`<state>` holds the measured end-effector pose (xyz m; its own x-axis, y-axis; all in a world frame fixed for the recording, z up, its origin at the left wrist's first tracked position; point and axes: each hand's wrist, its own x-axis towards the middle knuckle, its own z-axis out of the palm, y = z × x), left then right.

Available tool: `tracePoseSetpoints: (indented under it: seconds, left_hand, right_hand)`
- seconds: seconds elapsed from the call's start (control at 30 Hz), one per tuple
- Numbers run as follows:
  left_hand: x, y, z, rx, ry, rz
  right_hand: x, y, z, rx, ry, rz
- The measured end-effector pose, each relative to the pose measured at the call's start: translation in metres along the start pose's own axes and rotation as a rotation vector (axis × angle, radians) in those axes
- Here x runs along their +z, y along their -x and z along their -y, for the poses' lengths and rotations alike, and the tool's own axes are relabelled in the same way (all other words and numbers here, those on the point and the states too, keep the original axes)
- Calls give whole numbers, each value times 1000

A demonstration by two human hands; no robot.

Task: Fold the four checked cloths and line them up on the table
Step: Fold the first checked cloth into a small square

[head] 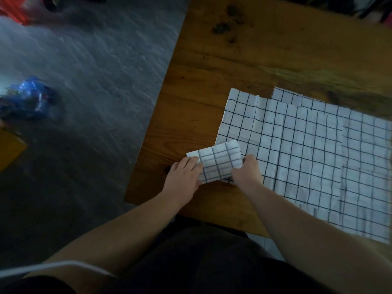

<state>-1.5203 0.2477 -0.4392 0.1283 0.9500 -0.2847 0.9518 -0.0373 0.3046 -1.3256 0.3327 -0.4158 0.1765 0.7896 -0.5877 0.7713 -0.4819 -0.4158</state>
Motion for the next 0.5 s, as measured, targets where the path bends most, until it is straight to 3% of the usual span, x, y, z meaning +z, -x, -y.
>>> tracePoseSetpoints:
  seconds: [0.17,0.5]
  left_hand:
    - [1,-2,4,25,-27,17]
    - [-5,9,10,46,57,-17]
  right_hand:
    - [-7,4,7,93,-298,11]
    - [6,49,-1,-473,75,201]
